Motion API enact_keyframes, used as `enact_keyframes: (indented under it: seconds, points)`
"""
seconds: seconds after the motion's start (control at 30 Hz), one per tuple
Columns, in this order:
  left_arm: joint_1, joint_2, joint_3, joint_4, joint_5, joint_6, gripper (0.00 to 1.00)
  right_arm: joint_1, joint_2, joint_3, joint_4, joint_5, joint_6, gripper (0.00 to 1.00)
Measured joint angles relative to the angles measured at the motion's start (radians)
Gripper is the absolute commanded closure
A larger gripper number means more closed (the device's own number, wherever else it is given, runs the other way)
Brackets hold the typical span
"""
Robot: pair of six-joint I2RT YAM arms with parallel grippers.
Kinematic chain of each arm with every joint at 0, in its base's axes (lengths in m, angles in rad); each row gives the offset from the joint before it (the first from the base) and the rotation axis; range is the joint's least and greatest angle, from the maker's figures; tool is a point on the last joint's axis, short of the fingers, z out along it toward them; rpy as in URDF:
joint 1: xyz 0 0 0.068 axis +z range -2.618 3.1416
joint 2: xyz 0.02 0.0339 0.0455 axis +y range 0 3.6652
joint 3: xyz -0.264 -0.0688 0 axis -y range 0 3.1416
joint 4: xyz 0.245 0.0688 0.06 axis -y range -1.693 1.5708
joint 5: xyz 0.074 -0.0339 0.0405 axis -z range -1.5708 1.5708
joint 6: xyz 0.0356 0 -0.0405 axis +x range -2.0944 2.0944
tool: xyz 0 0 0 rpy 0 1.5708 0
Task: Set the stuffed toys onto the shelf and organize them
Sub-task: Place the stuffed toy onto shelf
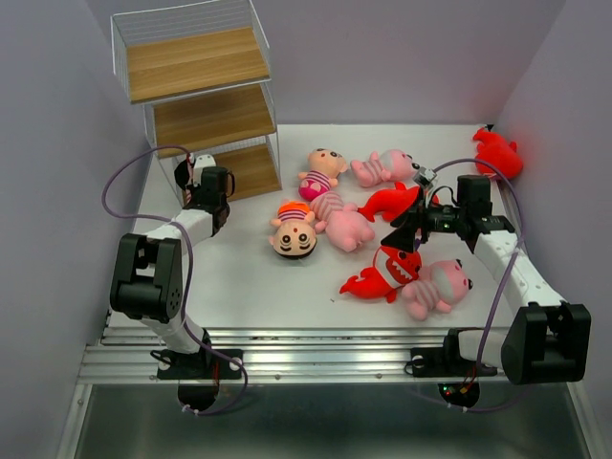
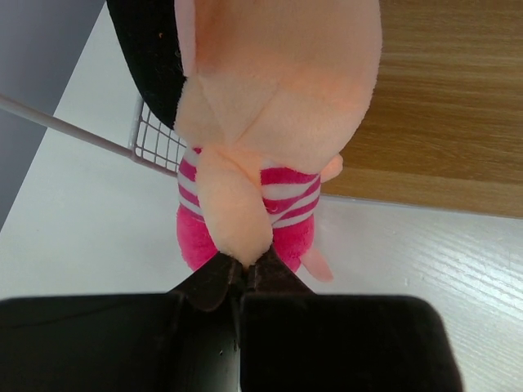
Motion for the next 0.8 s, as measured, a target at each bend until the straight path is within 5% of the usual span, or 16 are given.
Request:
enact_keyframes:
  seconds: [0.3, 0.8]
  points:
    - [0.000, 0.000, -0.003, 0.013, 0.000, -0.021, 0.66, 0.000, 0.000, -0.008, 0.000, -0.002, -0.003, 0.00]
    - [0.000, -0.078, -0.005, 0.006, 0.002, -0.036, 0.42, 0.000, 0.000, -0.008, 0.000, -0.009, -0.003, 0.00]
